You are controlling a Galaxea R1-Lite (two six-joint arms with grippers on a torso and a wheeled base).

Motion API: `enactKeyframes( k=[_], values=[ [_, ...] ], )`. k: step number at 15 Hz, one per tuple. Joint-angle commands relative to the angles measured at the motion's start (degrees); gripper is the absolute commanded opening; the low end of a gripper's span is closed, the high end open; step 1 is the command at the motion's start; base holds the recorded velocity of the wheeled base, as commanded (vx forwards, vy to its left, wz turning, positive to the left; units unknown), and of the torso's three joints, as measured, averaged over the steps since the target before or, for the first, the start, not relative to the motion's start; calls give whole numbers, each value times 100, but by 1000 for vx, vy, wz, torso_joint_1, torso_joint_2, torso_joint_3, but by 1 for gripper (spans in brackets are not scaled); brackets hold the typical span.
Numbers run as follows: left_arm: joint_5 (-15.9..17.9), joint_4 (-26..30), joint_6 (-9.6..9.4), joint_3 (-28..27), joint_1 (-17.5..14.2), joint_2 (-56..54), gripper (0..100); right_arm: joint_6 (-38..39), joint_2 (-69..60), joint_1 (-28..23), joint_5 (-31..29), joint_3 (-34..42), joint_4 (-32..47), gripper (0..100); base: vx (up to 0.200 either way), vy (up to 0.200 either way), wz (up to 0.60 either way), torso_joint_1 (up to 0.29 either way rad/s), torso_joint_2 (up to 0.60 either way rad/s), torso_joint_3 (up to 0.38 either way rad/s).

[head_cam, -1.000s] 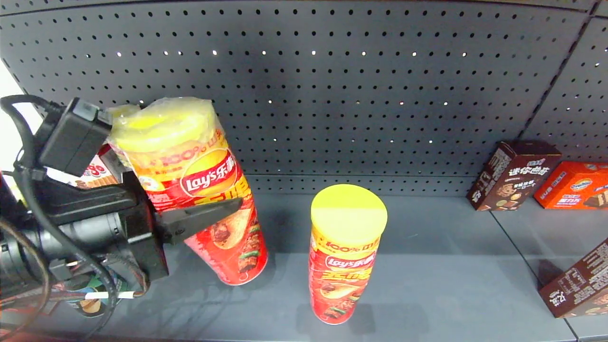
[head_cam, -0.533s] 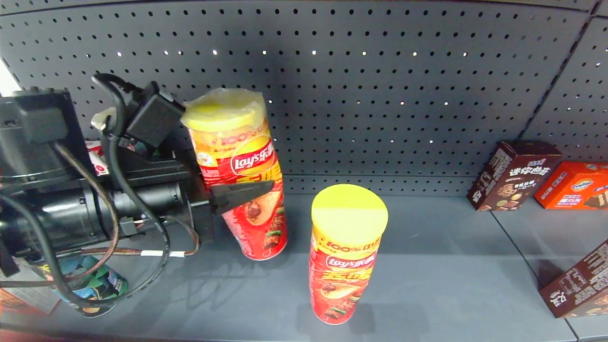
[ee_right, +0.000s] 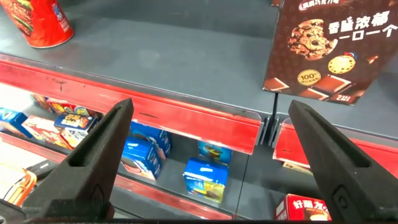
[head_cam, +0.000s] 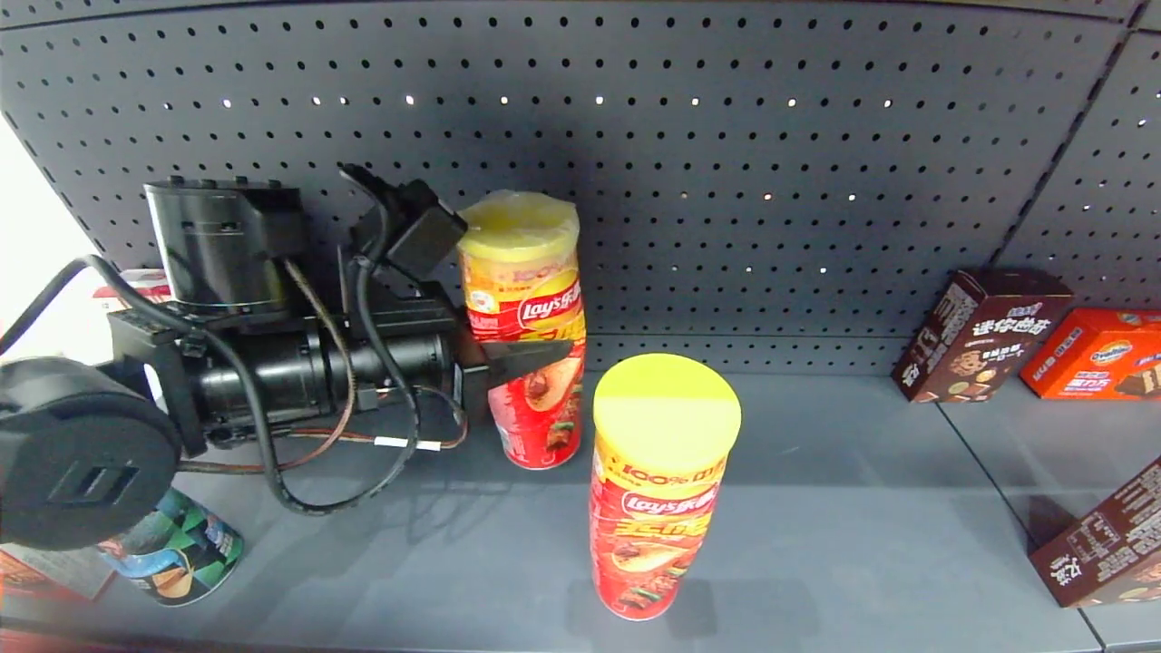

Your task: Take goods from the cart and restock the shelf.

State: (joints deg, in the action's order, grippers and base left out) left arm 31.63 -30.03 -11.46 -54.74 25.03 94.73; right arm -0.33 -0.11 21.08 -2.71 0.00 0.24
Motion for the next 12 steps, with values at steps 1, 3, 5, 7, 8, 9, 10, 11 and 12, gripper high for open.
enactKeyframes(
  k=[1, 3, 5, 7, 8, 9, 10, 11, 12],
  values=[
    [45, -3, -181, -274, 2, 573, 0, -2, 11, 2, -2, 0, 2, 100, 0, 0, 0, 0, 0, 0],
    [361, -3, -199, -459, -7, 766, 0, -2, 11, 2, -2, 0, 2, 100, 0, 0, 0, 0, 0, 0],
    [475, -3, -199, -661, -15, 933, 0, -2, 11, 2, -2, 0, 2, 100, 0, 0, 0, 0, 0, 0],
    [484, -74, -190, -802, -15, 1082, 0, -2, 11, 2, -2, 0, 2, 100, 0, 0, 0, 0, 0, 0],
    [484, -153, -190, -837, -15, 1179, 0, -2, 11, 2, -2, 0, 2, 100, 0, 0, 0, 0, 0, 0],
    [484, -197, -190, -855, -15, 1232, 0, -2, 11, 2, -2, 0, 2, 100, 0, 0, 0, 0, 0, 0],
    [484, -205, -199, -872, -15, 1276, 0, -2, 11, 2, -2, 0, 2, 100, 0, 0, 0, 0, 0, 0],
    [484, -205, -199, -890, -15, 1311, 0, -2, 11, 2, -2, 0, 2, 100, 0, 0, 0, 0, 0, 0],
    [484, -205, -199, -960, -15, 1399, 0, -2, 11, 2, -2, 0, 2, 100, 0, 0, 0, 0, 0, 0]
  ],
)
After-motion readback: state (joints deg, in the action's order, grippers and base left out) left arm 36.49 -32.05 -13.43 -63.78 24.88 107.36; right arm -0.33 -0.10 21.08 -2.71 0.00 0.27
